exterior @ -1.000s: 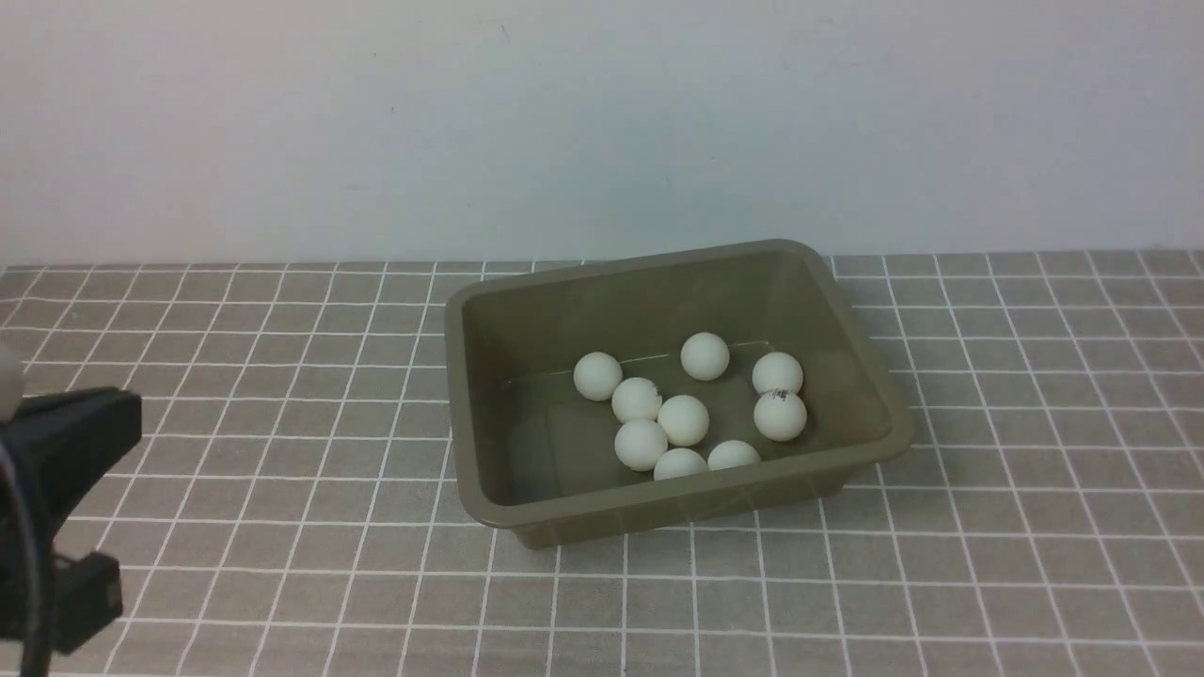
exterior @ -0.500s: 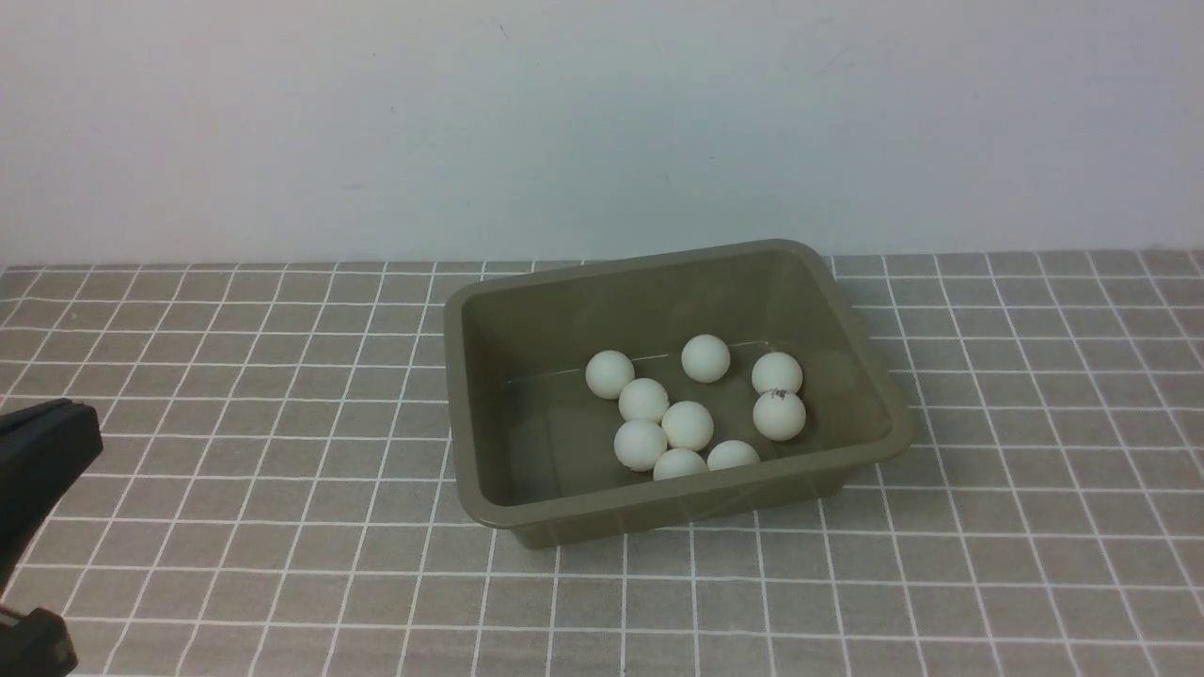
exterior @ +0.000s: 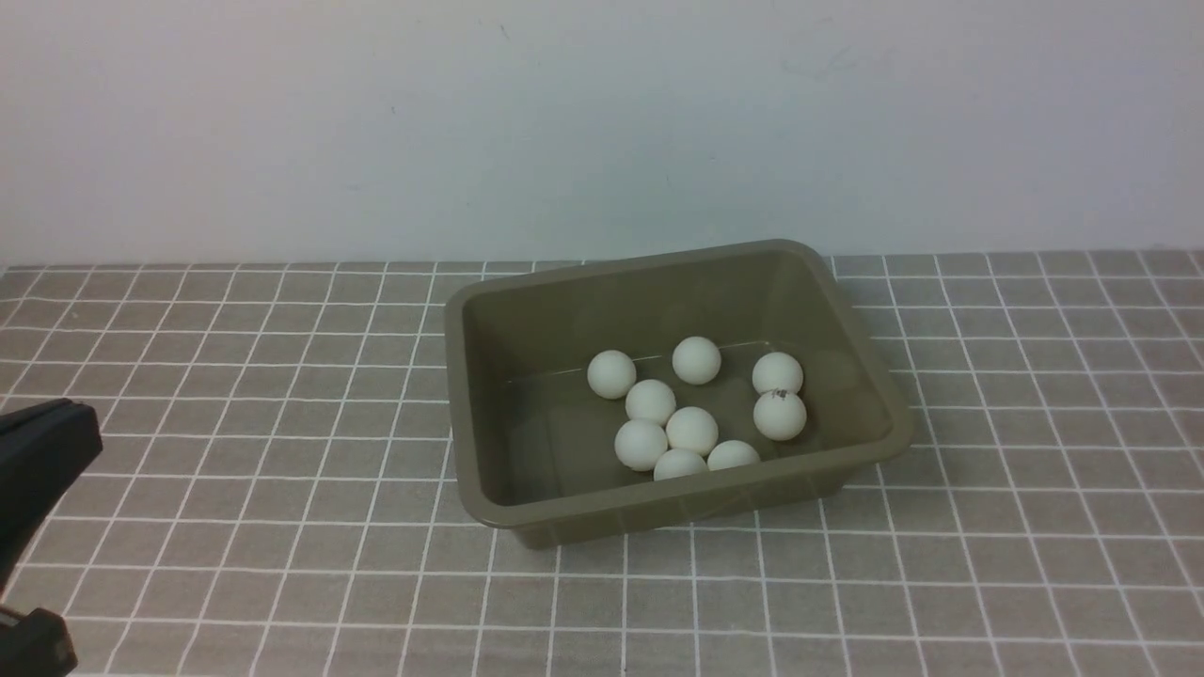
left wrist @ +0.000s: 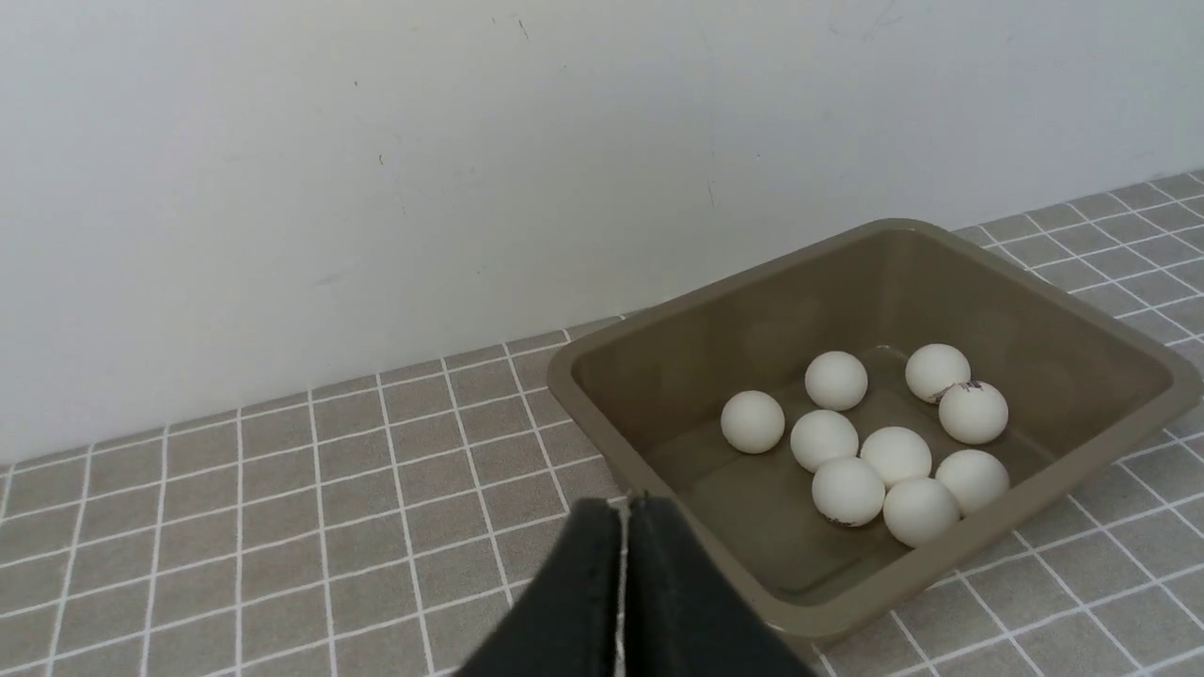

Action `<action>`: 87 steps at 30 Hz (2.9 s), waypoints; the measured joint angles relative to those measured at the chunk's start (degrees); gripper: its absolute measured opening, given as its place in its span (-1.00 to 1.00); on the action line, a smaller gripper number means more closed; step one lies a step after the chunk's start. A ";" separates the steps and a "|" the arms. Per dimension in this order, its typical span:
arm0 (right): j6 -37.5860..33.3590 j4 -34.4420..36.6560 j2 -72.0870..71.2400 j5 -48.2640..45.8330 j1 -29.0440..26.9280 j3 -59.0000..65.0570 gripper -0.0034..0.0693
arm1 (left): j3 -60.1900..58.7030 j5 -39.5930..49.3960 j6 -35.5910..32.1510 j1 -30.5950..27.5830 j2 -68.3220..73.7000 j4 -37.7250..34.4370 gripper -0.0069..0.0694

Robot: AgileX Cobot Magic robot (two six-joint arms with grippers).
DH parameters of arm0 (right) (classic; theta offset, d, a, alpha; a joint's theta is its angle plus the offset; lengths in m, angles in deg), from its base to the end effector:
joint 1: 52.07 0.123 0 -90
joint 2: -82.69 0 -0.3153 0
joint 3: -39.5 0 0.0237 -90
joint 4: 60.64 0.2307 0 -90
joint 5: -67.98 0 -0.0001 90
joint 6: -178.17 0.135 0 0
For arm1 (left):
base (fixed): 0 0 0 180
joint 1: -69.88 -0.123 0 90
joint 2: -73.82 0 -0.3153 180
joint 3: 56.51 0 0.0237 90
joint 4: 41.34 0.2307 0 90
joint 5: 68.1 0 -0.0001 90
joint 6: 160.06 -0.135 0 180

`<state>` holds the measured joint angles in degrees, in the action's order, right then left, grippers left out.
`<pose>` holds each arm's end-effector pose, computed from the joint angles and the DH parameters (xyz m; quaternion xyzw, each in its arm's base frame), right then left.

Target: Put the table tennis balls into the box on the grey coffee tablecloth.

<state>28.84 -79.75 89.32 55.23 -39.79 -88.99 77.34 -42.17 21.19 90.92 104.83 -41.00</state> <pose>-0.0009 -0.0102 0.3468 0.0282 0.5748 0.1516 0.8037 0.0756 -0.0287 0.3291 0.1358 0.7712 -0.1176 0.6107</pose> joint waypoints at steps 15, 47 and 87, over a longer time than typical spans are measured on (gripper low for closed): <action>0.00 0.00 0.00 0.00 0.00 0.00 -0.95 | -29.72 -6.61 -3.31 -17.30 -23.18 -2.25 -0.83; -0.36 -0.66 0.00 0.03 0.00 0.05 -0.95 | -33.24 -3.94 -3.41 -17.64 -24.60 -3.47 -0.83; -2.62 1.86 -0.28 -9.61 -14.55 27.60 -0.95 | -33.24 -3.85 -3.37 -17.64 -24.60 -3.52 -0.83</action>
<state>26.23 -77.89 89.03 45.62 -54.33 -61.38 44.10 -46.02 17.82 73.28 80.23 -44.51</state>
